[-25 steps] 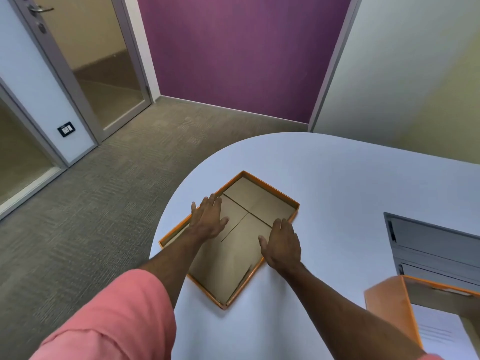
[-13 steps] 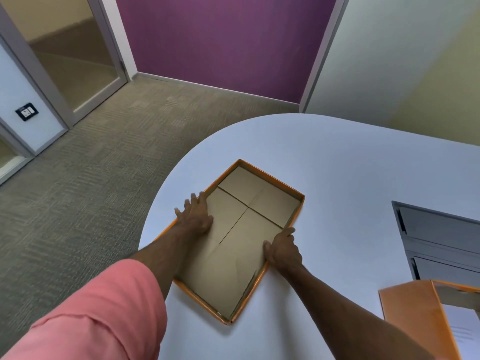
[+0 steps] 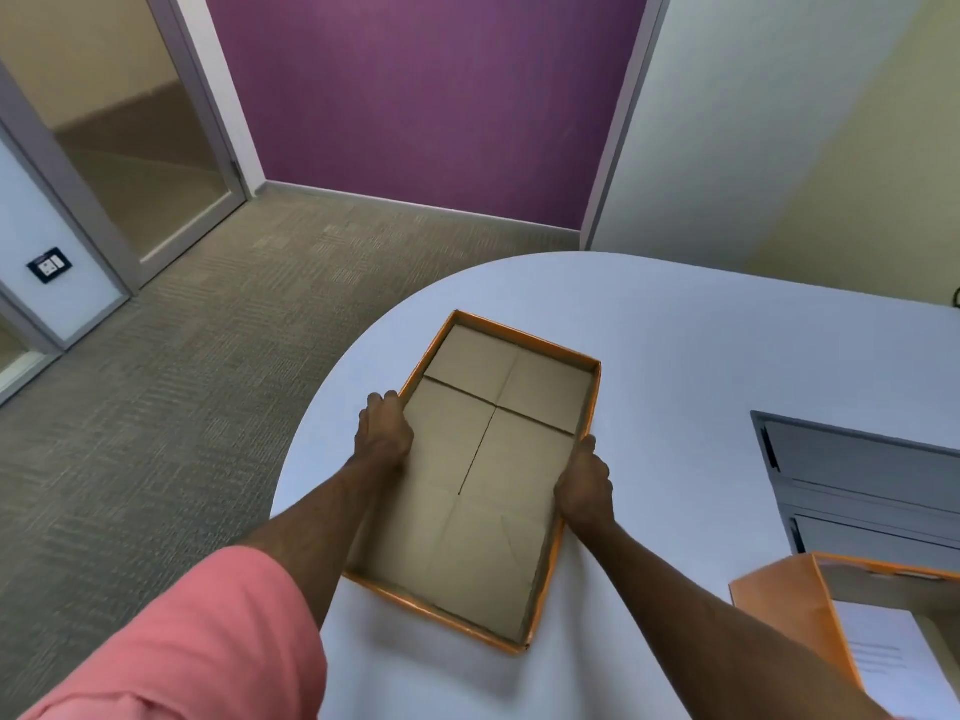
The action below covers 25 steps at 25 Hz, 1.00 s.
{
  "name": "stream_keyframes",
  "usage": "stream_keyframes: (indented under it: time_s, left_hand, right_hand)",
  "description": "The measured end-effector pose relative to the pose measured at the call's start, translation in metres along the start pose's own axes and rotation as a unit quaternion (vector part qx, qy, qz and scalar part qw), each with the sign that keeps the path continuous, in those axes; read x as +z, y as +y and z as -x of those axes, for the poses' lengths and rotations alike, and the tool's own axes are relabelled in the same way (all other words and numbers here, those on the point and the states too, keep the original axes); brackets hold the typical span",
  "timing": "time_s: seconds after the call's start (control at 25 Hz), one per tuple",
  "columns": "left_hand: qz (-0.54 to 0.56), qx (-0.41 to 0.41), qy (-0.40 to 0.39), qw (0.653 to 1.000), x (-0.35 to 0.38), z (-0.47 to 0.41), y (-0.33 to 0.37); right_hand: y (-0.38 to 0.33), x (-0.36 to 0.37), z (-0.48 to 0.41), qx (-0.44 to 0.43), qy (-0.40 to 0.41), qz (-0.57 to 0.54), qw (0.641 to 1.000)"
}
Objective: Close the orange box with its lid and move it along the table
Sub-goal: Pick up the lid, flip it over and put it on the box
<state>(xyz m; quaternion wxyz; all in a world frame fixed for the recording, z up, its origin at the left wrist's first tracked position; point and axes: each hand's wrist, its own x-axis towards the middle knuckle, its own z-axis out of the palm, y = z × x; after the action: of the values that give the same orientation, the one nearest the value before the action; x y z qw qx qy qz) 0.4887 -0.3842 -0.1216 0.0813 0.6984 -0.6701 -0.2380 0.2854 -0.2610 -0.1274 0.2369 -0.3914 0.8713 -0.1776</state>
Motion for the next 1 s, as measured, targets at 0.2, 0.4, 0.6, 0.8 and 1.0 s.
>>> stream_keyframes:
  time_s: [0.2,0.4,0.6,0.8,1.0]
  left_hand:
    - [0.069,0.027,0.046,0.996,-0.031,0.032,0.05]
    - [0.146,0.052,0.055,0.986,-0.044,0.083,0.117]
    - [0.238,0.118,0.051,0.963,-0.034,0.146,0.186]
    - [0.351,0.151,0.027,0.924,-0.002,0.223,0.241]
    - [0.436,0.161,0.043,0.884,0.017,0.288,0.283]
  right_hand:
    - [0.014,-0.074,-0.003,-0.028,0.065,-0.091,0.993]
    - [0.052,-0.159,0.002,-0.072,0.121,-0.166,0.976]
    - [0.117,-0.237,0.017,-0.078,0.159,-0.204,0.963]
    - [0.203,-0.304,0.04,-0.067,0.148,-0.253,0.954]
    - [0.275,-0.346,0.056,-0.061,0.099,-0.283,0.952]
